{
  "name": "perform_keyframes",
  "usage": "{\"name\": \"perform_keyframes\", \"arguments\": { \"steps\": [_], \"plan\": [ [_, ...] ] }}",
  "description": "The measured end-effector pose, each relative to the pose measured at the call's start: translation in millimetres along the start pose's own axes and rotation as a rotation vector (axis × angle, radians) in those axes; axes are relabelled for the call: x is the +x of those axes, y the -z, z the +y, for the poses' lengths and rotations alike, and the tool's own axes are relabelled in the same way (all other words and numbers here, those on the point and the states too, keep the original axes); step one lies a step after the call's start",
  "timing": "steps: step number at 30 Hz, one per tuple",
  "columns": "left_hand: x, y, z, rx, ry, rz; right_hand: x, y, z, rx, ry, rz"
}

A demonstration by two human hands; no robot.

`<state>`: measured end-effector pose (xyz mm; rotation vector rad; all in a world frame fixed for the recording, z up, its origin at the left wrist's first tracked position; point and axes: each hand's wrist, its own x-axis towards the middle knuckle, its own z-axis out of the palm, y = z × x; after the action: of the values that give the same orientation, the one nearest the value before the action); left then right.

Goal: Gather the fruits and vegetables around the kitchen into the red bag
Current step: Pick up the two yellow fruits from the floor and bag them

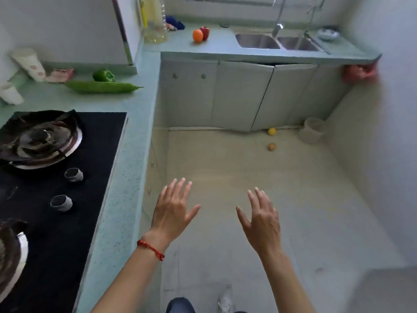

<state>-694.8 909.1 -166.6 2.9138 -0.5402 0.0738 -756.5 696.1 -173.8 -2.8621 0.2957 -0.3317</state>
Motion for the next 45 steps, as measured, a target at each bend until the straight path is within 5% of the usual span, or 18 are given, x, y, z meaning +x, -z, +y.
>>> {"name": "perform_keyframes", "arguments": {
  "steps": [10, 26, 45],
  "plan": [
    [52.0, -20.5, 99.8, -0.035, -0.225, -0.008, -16.8, 30.3, 105.5, -0.046, -0.246, 0.068],
    [154.4, -48.6, 222.6, -0.07, -0.257, -0.067, 59.2, 45.6, 237.1, -0.023, -0.27, 0.091],
    [469.6, -98.4, 257.1, -0.074, -0.293, -0.155, 348.5, -1.0, 337.6, 0.021, -0.344, 0.03]
  ]
}}
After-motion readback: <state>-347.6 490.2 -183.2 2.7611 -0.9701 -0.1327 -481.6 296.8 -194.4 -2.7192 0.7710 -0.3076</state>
